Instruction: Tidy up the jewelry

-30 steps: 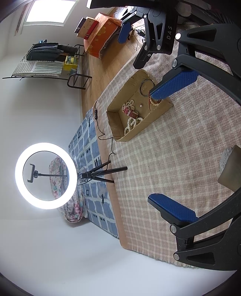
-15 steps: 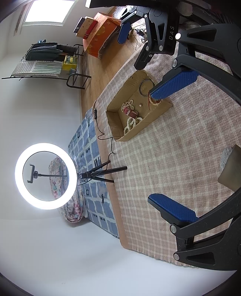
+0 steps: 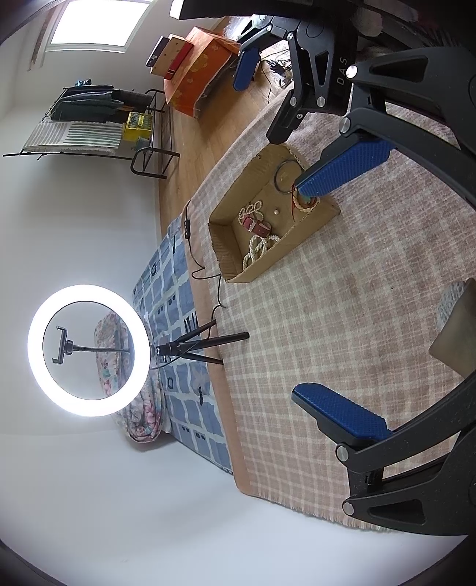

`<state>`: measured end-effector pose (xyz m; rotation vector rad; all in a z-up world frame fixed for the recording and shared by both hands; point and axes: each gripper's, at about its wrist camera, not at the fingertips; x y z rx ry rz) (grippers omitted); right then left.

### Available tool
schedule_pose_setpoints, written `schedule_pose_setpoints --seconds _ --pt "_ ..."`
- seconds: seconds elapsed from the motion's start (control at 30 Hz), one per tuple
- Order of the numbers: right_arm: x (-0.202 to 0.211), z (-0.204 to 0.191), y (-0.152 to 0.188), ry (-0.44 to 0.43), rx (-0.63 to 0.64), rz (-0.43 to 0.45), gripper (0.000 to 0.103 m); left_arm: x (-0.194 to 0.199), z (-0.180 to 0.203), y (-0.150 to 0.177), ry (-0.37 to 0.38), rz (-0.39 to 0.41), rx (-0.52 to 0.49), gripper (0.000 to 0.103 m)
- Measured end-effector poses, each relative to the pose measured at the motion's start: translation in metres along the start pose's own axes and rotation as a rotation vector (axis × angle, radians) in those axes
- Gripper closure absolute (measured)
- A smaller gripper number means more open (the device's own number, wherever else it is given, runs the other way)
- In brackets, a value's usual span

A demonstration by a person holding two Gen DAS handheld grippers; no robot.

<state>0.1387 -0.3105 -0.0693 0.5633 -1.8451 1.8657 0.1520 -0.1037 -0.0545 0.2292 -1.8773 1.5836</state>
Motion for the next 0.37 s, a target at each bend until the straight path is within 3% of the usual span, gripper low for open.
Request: schedule_pose_setpoints --seconds 0.37 --pt "0.0000 -0.0009 -0.0002 0.001 0.000 -0.001 0.000 0.0046 0.0071 0.0058 -0.026 0.031 0.004 0.000"
Point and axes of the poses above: each gripper's, at about its wrist camera, not at the fingertips, and x roughly against the way its jaws point, z to its right, y to its underside, and after that the axes turned 2 degrees about -x, right-handed
